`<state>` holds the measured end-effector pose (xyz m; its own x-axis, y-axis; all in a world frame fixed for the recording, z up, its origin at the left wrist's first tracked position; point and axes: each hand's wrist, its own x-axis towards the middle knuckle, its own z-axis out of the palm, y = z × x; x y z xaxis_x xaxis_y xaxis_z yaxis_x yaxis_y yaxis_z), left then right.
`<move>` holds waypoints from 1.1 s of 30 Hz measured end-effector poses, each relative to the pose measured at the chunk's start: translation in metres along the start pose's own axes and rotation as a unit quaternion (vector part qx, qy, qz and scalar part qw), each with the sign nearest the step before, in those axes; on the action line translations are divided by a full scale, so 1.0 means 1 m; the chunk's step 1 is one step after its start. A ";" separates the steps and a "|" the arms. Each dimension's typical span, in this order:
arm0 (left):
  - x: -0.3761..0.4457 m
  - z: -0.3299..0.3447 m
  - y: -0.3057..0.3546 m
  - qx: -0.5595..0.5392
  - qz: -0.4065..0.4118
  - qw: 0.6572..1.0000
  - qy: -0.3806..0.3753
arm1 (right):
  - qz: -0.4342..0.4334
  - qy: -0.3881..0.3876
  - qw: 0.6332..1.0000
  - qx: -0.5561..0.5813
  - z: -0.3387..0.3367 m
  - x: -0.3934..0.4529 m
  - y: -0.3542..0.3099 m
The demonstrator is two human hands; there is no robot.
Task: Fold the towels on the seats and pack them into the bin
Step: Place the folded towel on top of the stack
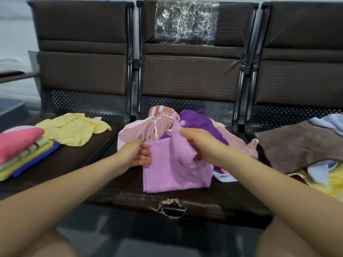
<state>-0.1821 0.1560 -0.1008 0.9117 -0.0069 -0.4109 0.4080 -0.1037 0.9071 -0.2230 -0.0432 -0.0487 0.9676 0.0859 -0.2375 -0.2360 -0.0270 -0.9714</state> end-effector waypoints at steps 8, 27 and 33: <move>0.002 0.040 -0.021 -0.003 0.037 0.998 -0.058 | -0.083 0.092 0.981 -0.150 -0.026 0.021 0.009; -0.009 0.016 -0.032 0.013 -0.009 0.999 0.035 | -0.085 0.016 0.906 -0.415 -0.044 0.019 0.051; -0.017 0.025 -0.030 0.095 0.043 0.994 -0.012 | -0.192 0.106 0.841 -0.495 -0.020 0.017 0.056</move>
<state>-0.2109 0.1342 -0.1239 0.9402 -0.0477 -0.3373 0.3105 -0.2878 0.9060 -0.2179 -0.0634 -0.1066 0.9745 0.1002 0.2007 0.1855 -0.8632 -0.4696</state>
